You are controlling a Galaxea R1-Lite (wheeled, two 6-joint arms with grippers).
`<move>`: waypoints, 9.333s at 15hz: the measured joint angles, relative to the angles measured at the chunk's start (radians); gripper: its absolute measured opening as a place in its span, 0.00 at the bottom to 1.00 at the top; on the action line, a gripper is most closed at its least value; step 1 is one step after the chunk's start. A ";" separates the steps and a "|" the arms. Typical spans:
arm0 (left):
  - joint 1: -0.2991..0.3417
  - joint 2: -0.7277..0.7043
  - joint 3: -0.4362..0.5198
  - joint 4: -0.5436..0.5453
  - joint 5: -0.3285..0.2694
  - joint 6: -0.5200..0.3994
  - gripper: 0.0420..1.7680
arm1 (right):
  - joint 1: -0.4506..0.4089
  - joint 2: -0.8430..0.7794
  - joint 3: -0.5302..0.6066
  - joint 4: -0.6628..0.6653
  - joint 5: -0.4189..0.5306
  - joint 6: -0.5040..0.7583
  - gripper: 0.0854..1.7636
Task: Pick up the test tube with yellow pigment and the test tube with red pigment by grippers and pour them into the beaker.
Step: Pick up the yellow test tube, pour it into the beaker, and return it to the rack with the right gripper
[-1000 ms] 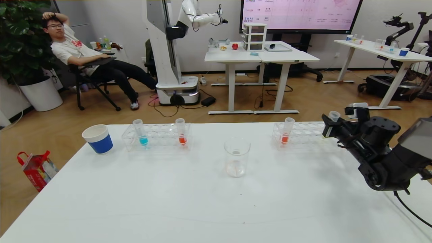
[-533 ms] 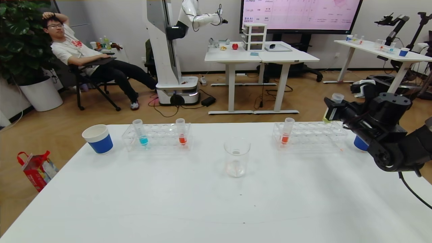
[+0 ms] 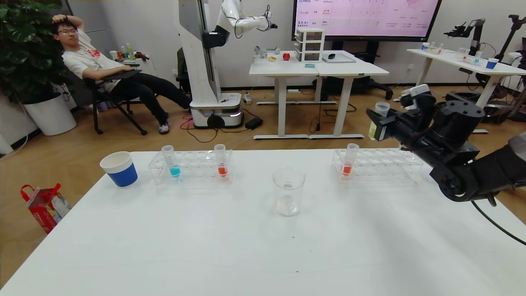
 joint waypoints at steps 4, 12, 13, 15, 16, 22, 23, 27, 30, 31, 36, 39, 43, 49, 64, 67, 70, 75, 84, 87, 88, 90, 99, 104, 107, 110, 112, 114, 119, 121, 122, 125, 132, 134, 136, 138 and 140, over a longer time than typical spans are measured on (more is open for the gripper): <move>0.000 0.000 0.000 0.000 0.000 0.000 0.99 | 0.110 0.028 -0.087 0.000 0.073 -0.128 0.25; 0.000 0.000 0.000 0.000 0.000 0.000 0.99 | 0.209 0.137 -0.189 -0.006 0.303 -0.598 0.25; 0.000 0.000 0.000 0.000 0.000 0.000 0.99 | 0.213 0.147 -0.191 -0.006 0.333 -0.644 0.25; 0.000 0.000 0.000 0.000 0.000 0.000 0.99 | 0.216 0.163 -0.195 -0.005 0.402 -0.734 0.25; 0.000 0.000 0.000 0.000 0.000 0.000 0.99 | 0.217 0.170 -0.195 -0.001 0.427 -0.780 0.25; 0.000 0.000 0.000 0.000 0.000 0.000 0.99 | 0.274 0.183 -0.182 0.011 0.532 -1.001 0.25; 0.000 0.000 0.000 0.000 0.000 -0.001 0.99 | 0.279 0.186 -0.186 0.022 0.553 -1.047 0.25; 0.000 0.000 0.000 0.000 0.000 0.000 0.99 | 0.274 0.198 -0.210 0.033 0.591 -1.166 0.25; 0.000 0.000 0.000 0.000 0.000 0.000 0.99 | 0.269 0.217 -0.248 0.033 0.618 -1.228 0.25; 0.000 0.000 0.000 0.000 0.000 0.000 0.99 | 0.268 0.225 -0.261 0.032 0.624 -1.240 0.25; 0.000 0.000 0.000 0.000 0.000 0.000 0.99 | 0.267 0.247 -0.284 0.029 0.666 -1.273 0.25; 0.000 0.000 0.000 0.000 0.000 0.000 0.99 | 0.258 0.268 -0.304 0.028 0.719 -1.330 0.25; 0.000 0.000 0.000 0.000 0.000 0.000 0.99 | 0.253 0.280 -0.313 0.026 0.725 -1.352 0.25; 0.000 0.000 0.000 0.000 0.000 0.000 0.99 | 0.253 0.280 -0.314 0.028 0.747 -1.438 0.25; 0.000 0.000 0.000 0.000 0.000 0.000 0.99 | 0.244 0.245 -0.311 0.006 0.699 -1.279 0.25; 0.000 0.000 0.000 0.000 0.001 0.000 0.99 | 0.242 0.178 -0.269 -0.096 0.441 -0.861 0.25; 0.000 0.000 0.000 0.000 0.000 0.000 0.99 | 0.277 0.127 -0.206 -0.225 0.099 -0.430 0.25; 0.000 0.000 0.000 0.000 0.000 0.000 0.99 | 0.324 0.017 -0.016 -0.068 -0.241 -0.030 0.25; 0.000 0.000 0.000 0.000 0.000 0.000 0.99 | 0.228 -0.204 0.057 0.287 -0.299 0.156 0.25; -0.001 0.000 0.000 0.000 0.000 0.000 0.99 | 0.064 -0.247 0.065 0.311 -0.261 0.163 0.25; 0.000 0.000 0.000 0.000 0.000 0.000 0.99 | 0.001 -0.252 0.072 0.314 -0.232 0.163 0.25; 0.000 0.000 0.000 0.000 0.000 0.000 0.99 | -0.133 -0.252 0.084 0.317 -0.167 0.164 0.25; 0.000 0.000 0.000 0.000 0.000 0.000 0.99 | -0.431 -0.091 -0.045 0.373 -0.126 0.151 0.25; 0.000 0.000 0.000 0.000 0.000 -0.001 0.99 | -0.451 0.000 -0.063 0.314 -0.128 0.140 0.25; 0.000 0.000 0.000 0.000 0.000 0.000 0.99 | -0.466 0.078 -0.081 0.254 -0.130 0.131 0.25; 0.000 0.000 0.000 0.000 0.000 -0.001 0.99 | -0.469 0.124 -0.088 0.247 -0.129 0.132 0.25; 0.000 0.000 0.000 0.000 0.000 0.000 0.99 | -0.469 0.135 -0.088 0.247 -0.126 0.135 0.25; 0.000 0.000 0.000 0.000 0.000 -0.001 0.99 | -0.467 0.140 -0.087 0.246 -0.125 0.136 0.25; 0.000 0.000 0.000 0.000 0.000 0.000 0.99 | -0.467 0.155 -0.076 0.151 -0.132 0.134 0.88; 0.000 0.000 0.000 0.000 0.000 0.000 0.99 | -0.463 0.157 -0.074 0.148 -0.135 0.133 0.98; 0.000 0.000 0.000 0.000 0.000 0.000 0.99 | -0.462 0.156 -0.073 0.148 -0.135 0.134 0.98; 0.000 0.000 0.000 0.000 0.000 0.000 0.99 | -0.432 0.132 -0.091 0.158 -0.133 0.138 0.98; 0.000 0.000 0.000 0.000 0.000 0.000 0.99 | -0.121 -0.049 -0.151 0.335 -0.221 0.181 0.98; 0.000 0.000 0.000 0.000 0.000 0.000 0.99 | -0.049 -0.105 -0.145 0.350 -0.266 0.183 0.98; 0.000 0.000 0.000 0.000 0.000 0.000 0.99 | -0.017 -0.172 -0.126 0.360 -0.275 0.181 0.98; 0.000 0.000 0.000 0.000 0.000 0.000 0.99 | -0.007 -0.265 -0.097 0.387 -0.277 0.174 0.98; 0.000 0.000 0.000 0.000 0.000 0.000 0.99 | -0.003 -0.389 -0.065 0.416 -0.277 0.168 0.98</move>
